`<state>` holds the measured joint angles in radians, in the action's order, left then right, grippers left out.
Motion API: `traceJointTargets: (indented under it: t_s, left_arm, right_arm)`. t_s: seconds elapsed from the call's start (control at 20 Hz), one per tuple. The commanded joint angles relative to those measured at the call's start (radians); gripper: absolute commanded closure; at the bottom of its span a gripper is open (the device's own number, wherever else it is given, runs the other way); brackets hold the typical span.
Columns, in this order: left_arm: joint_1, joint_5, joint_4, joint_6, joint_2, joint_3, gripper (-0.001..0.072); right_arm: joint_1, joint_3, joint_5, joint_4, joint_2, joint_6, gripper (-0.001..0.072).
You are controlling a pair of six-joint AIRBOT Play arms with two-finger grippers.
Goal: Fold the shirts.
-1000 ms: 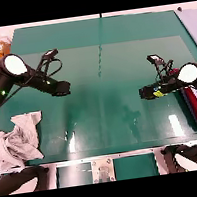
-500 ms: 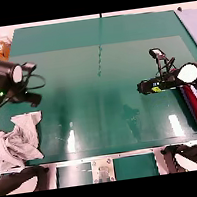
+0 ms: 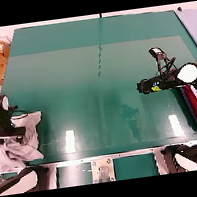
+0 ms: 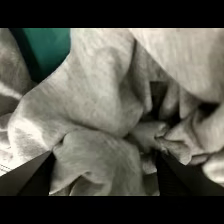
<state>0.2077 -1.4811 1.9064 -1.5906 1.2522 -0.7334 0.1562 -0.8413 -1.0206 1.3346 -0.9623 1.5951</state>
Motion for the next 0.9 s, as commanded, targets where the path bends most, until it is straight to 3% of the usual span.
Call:
traceJointTargets:
  t_s: [0.0,0.05,0.1,0.2,0.3,0.45,0.65,0.85]
  left_arm:
    - [0.056,0.092,-0.034,0.026,0.001,0.069,0.0388]
    - [0.056,0.096,-0.035,0.031,0.001,0.061,0.0677]
    - [0.056,0.087,-0.034,0.033,0.001,0.042,0.0685]
    - [0.055,0.031,-0.045,0.037,0.000,-0.040,0.0686]
    - [0.044,-0.024,-0.134,0.057,-0.011,-0.177,0.0687]
    - [-0.087,-0.007,-0.303,0.082,-0.082,-0.419,0.0688]
    - [-0.397,-0.021,-0.397,0.041,-0.135,-0.735,0.0688]
    - [-0.669,0.092,-0.476,-0.009,-0.124,-0.810,0.0687]
  right_arm:
    - [0.000,0.000,0.000,0.000,-0.001,0.000,0.0525]
    - [0.000,0.000,0.000,0.000,-0.001,0.000,0.0526]
    - [0.000,0.000,0.000,0.000,-0.001,0.000,0.0540]
    - [-0.001,-0.001,0.000,0.000,-0.001,0.000,0.0666]
    - [-0.002,-0.010,-0.001,0.001,0.000,0.000,0.0698]
    - [-0.002,-0.052,-0.021,0.005,0.000,0.000,0.0698]
    - [-0.021,-0.160,-0.097,0.019,0.000,0.000,0.0698]
    - [-0.083,-0.278,-0.149,0.018,0.000,0.001,0.0699]
